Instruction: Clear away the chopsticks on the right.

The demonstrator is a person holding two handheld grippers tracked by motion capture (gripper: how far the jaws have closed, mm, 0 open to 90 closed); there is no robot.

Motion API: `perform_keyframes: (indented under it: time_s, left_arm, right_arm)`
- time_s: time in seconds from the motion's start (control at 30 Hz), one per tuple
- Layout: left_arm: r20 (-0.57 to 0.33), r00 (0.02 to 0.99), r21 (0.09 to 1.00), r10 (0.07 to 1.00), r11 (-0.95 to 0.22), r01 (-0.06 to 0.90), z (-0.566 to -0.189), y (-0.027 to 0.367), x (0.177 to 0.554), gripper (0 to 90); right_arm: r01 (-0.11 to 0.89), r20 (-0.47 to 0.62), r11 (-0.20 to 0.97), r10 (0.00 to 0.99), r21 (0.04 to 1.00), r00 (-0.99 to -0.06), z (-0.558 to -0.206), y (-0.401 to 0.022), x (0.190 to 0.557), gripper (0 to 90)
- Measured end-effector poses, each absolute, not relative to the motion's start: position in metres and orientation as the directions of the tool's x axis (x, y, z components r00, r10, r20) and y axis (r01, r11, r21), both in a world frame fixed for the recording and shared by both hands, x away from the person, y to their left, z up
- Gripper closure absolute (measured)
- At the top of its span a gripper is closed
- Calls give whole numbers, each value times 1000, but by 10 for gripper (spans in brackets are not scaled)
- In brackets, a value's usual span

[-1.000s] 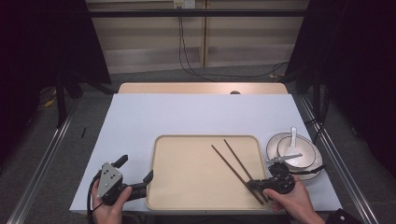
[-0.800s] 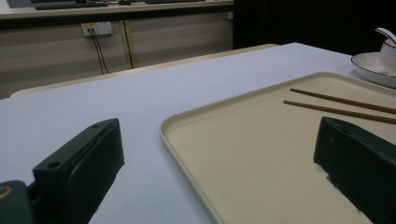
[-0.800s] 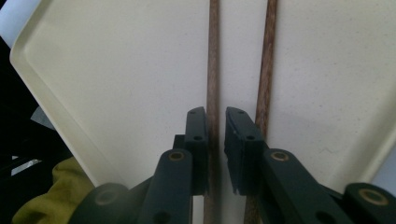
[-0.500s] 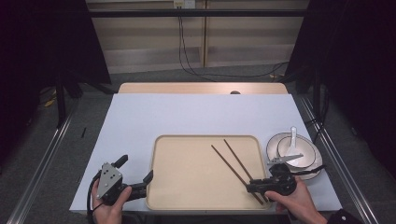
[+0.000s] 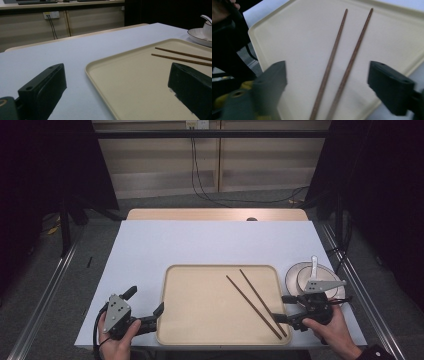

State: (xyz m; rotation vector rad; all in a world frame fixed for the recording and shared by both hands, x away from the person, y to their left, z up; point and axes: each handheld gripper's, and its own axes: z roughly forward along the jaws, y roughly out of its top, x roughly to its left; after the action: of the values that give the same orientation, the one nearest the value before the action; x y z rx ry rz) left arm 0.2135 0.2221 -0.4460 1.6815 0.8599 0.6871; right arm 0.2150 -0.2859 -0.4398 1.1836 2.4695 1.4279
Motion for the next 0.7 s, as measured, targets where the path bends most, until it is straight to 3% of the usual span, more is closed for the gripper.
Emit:
perform_keyframes:
  time_s: [0.33, 0.7]
  left_arm:
    - [20, 572, 966, 820, -164, 201, -446, 222, 213, 18]
    - [-1, 570, 971, 821, -135, 197, -446, 220, 212, 17]
  right_arm:
    - [434, 140, 312, 654, 845, -743, -429, -309, 209, 103]
    - [349, 100, 224, 698, 910, -709, -431, -341, 197, 59]
